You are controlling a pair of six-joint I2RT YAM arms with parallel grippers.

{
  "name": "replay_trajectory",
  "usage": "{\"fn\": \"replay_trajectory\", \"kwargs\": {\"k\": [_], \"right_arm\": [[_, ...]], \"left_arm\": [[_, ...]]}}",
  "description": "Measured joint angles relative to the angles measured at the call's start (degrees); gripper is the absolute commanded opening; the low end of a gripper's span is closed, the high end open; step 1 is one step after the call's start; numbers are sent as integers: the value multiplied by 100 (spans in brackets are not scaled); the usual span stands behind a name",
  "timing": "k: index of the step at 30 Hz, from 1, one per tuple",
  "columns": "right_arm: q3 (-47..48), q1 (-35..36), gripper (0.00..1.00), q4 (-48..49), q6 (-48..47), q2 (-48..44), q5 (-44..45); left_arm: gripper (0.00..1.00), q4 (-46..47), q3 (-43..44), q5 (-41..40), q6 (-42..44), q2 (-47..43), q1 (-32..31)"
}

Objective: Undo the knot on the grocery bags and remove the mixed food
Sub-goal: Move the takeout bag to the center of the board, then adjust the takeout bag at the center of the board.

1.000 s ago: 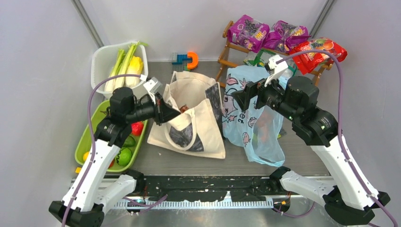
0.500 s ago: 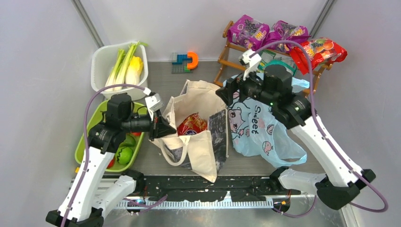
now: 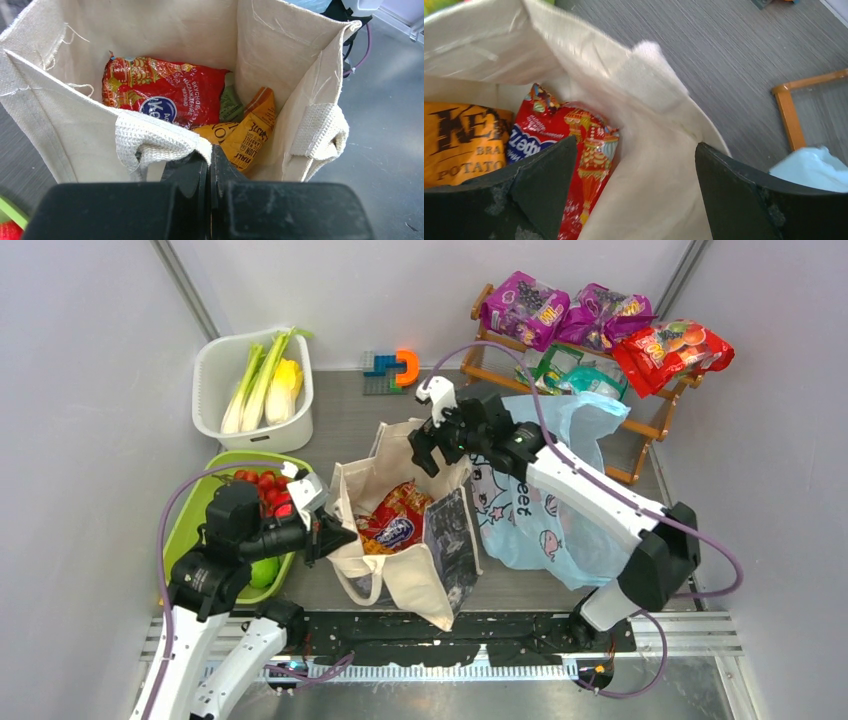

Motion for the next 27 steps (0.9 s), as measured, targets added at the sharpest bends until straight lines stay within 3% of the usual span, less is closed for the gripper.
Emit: {"fn": "replay_trajectory", "kwargs": {"k": [1, 2, 4, 5, 7, 11, 13, 21, 27], "right_arm": [[2, 7, 92, 120, -90, 160, 2], [22, 9, 77, 175, -160, 286, 0], [129, 9, 62, 236, -326, 601, 2], [208, 9, 60, 229, -378, 745, -2], [365, 9, 68, 214, -457, 960, 0], [540, 15, 93, 68, -520, 942, 0], [643, 20, 98, 9, -590, 828, 0], [1314, -186, 95, -127, -1021, 439, -181], [1834, -461, 96, -551, -1440, 1034, -815]], "left_arm": [[0, 2, -2, -13, -2, 17, 0], [0, 13, -2, -22, 0, 31, 0], [0, 26, -2, -72, 7, 50, 0], [0, 35, -2, -109, 13, 63, 0], [0, 57, -2, -164, 35, 114, 0], [0, 131, 44, -203, 70, 326, -4], [0, 127, 136, -208, 118, 472, -9], [0, 39, 232, -315, 210, 518, -9], [0, -37, 212, -393, 205, 354, -9]]}}
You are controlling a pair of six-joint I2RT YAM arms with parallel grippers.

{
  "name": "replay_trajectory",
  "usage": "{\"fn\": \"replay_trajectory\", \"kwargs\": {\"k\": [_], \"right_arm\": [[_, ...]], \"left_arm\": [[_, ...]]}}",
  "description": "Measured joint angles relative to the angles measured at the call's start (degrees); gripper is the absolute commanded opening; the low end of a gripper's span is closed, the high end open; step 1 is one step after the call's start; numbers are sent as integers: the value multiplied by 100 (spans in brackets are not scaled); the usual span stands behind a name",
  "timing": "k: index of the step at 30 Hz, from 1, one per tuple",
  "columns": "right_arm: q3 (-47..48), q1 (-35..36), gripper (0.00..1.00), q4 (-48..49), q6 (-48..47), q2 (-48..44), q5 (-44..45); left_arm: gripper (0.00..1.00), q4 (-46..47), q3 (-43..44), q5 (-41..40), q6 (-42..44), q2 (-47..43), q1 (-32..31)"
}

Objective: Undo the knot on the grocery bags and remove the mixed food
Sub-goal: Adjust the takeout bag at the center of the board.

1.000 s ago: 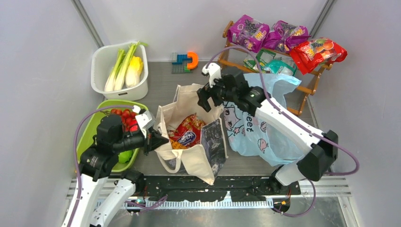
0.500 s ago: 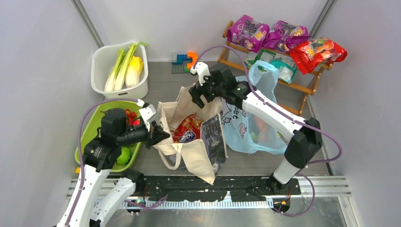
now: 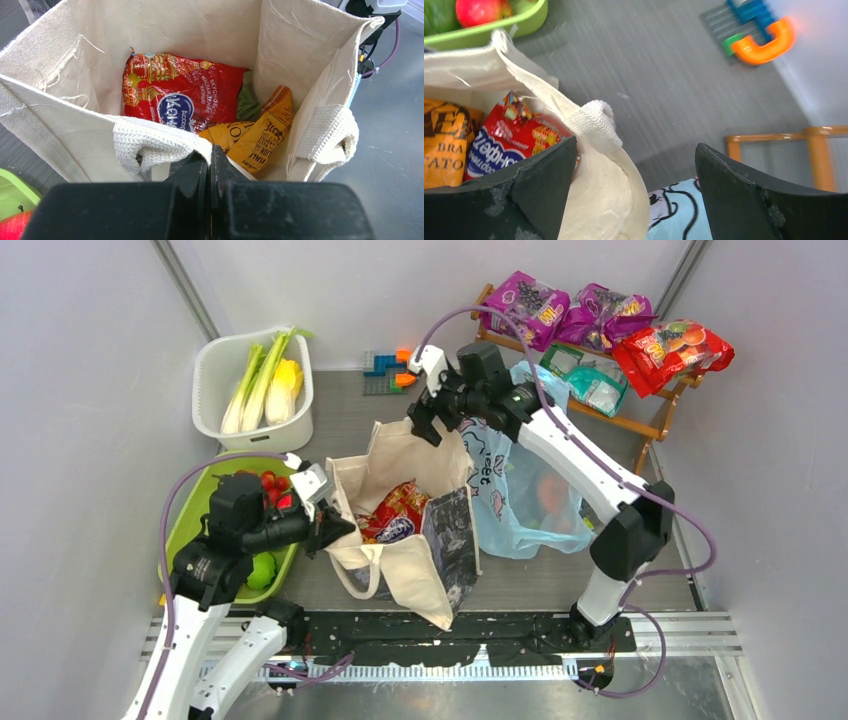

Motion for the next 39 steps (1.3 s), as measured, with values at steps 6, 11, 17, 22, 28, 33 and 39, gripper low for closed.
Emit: {"fn": "replay_trajectory", "kwargs": {"k": [6, 11, 17, 22, 28, 33, 39], "right_arm": [[197, -24, 63, -634, -339, 903, -734], [487, -61, 6, -1064, -352, 1169, -1130], [474, -61, 5, -1062, 140, 610, -914], [-219, -61, 5, -492, 719, -649, -448], [-2120, 356, 5, 1040, 1661, -2500, 601], [-4444, 1224, 7, 2380, 2675, -3558, 1768], [-6544, 1860, 75, 2811, 3873, -3746, 2656]], "left_arm": [[0, -11, -11, -15, 0, -9, 0], [0, 42, -4, -323, -17, 50, 0], [0, 68, 813, -1134, 17, 896, -15], [0, 179, 2251, -1722, 299, 2153, 85], [0, 437, 3836, -1576, 695, 3158, 208], [0, 645, 3928, -671, 728, 3491, 166], [0, 1228, 2487, -52, 614, 3515, -245]]}}
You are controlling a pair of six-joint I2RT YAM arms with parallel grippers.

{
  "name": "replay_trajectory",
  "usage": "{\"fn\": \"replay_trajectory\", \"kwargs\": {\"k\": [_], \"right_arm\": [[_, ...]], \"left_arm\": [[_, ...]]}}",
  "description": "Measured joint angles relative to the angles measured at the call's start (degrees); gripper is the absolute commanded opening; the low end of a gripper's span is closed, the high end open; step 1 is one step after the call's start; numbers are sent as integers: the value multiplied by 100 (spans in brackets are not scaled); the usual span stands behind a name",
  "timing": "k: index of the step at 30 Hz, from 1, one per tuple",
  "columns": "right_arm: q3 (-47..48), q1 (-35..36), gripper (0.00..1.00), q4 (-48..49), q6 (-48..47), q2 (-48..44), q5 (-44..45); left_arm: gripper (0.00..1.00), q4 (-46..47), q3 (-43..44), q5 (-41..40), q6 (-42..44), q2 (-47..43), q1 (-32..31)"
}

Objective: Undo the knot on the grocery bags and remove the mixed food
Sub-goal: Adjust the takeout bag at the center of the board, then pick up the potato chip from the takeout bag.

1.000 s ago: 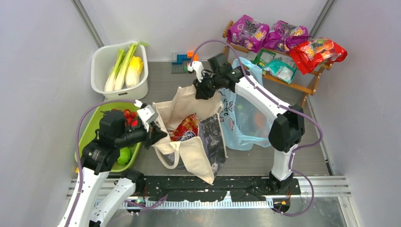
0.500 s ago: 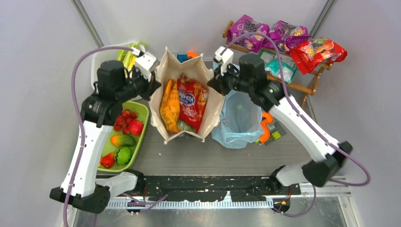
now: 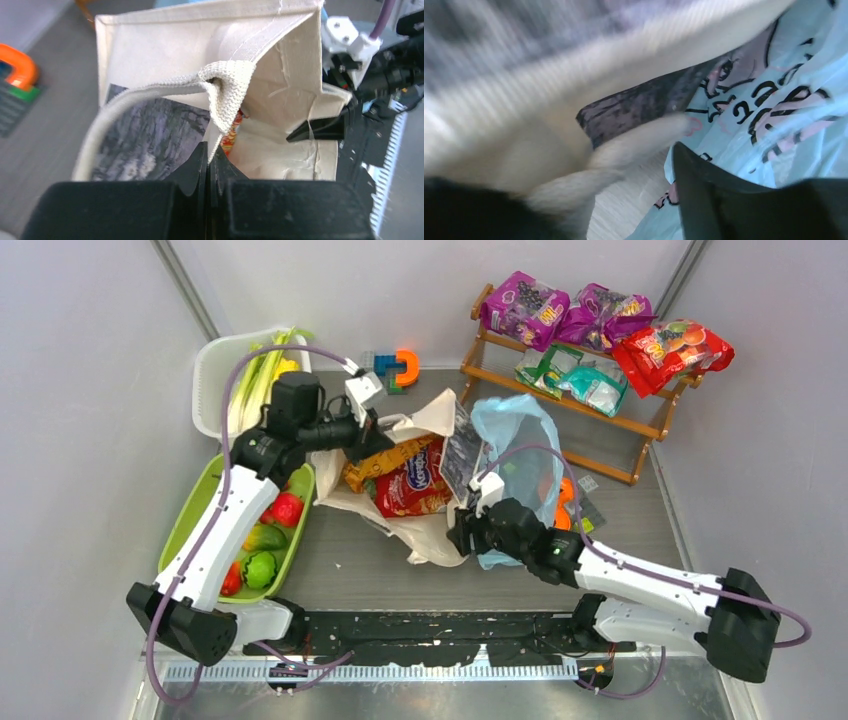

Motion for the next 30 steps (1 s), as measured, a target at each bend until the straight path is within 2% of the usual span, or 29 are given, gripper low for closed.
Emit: {"fn": "replay_trajectory", "kwargs": {"k": [2, 4, 10, 15, 17, 21, 27, 30], "right_arm": [[-111, 61, 88, -402, 103, -256, 140], [17, 92, 97, -809, 37, -756, 289], [1368, 101, 97, -1574, -706, -1965, 433], [2221, 142, 91, -1523, -1423, -2339, -286], [2450, 199, 89, -1436, -1609, -2155, -651], [2959, 621, 87, -1259, -1993, -1217, -1141], [3705, 1517, 87, -1456, -2588, 487, -977], [3960, 1744, 88, -1652, -2752, 1023, -732]], "left_arm": [[0, 153, -354, 90, -63, 2, -155], [0, 323, -562, 136, -136, -24, -245], [0, 763, -820, 107, -730, -190, -352], [0, 645, -507, -173, -1233, -197, -538], [0, 509, -280, -275, -1414, -177, -573], [0, 308, 48, -457, -1711, -131, -605], [0, 151, 98, -560, -1891, -61, -614], [0, 125, 116, -579, -1967, 2, -614]]}}
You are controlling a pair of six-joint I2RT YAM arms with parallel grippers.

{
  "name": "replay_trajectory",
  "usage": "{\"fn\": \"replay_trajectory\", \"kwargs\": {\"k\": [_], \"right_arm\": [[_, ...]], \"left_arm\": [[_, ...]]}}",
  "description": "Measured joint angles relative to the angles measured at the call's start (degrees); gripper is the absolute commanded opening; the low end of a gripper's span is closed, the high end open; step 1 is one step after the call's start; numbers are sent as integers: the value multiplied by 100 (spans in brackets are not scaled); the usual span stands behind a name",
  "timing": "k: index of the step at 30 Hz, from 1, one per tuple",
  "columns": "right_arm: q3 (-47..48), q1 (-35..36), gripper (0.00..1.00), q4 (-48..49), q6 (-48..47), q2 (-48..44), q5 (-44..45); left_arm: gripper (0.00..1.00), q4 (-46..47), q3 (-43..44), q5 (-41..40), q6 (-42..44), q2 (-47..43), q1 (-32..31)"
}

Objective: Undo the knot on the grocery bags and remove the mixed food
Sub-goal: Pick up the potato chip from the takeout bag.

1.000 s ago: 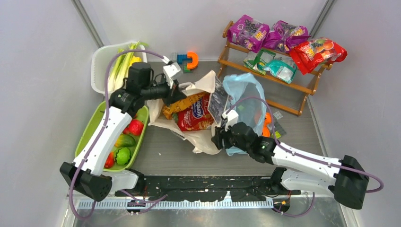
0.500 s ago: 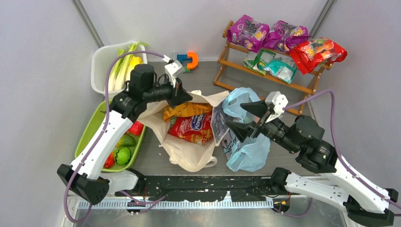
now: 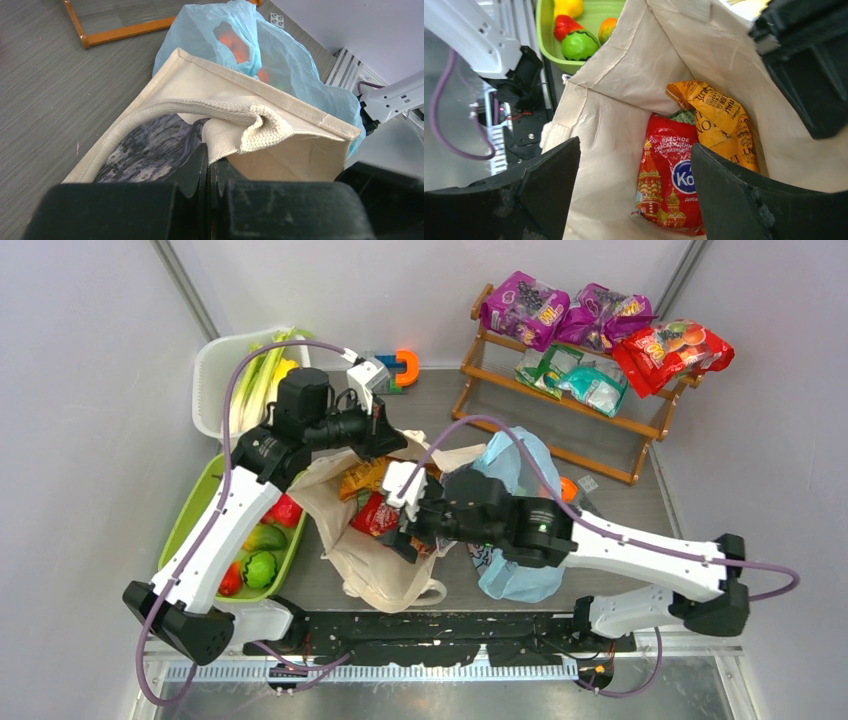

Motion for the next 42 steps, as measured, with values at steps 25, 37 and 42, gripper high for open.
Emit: {"fn": "replay_trajectory", "kwargs": {"k": [25, 37, 42], "right_arm": [[-2531, -944, 99, 1320, 726, 142, 2015], [-2824, -1021, 99, 1545, 1049, -50, 1821], [-2916, -1032, 96, 1565, 1141, -177, 1805]], "left_arm": [[100, 291, -505, -2415, 831, -424, -35], [46, 363, -1318, -3834, 1941, -831, -26], [0, 378, -1366, -3792, 1965, -730, -24]]}}
